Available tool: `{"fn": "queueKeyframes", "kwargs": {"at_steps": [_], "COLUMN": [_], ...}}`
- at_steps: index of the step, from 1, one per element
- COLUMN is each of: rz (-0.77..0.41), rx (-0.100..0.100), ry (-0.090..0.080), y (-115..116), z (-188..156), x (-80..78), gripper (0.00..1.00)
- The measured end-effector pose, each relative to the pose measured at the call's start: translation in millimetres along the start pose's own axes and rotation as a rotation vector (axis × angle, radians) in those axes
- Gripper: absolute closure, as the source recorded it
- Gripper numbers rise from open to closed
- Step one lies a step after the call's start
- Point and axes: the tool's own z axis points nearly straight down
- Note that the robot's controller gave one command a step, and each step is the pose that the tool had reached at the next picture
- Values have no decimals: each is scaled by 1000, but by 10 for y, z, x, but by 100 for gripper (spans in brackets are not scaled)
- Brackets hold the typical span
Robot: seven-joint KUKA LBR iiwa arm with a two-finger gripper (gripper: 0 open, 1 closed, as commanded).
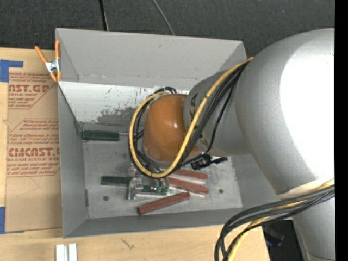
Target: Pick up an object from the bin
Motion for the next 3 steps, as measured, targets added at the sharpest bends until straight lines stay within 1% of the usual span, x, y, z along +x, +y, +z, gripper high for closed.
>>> {"fn": "queueKeyframes", "kwargs": {"at_steps": [1, 3], "rz": [0, 2], "rx": [4, 8], "ry": [4, 6], "y": [-9, -21], "z": [-77, -606], "x": [18, 25], "gripper": [100, 100]}}
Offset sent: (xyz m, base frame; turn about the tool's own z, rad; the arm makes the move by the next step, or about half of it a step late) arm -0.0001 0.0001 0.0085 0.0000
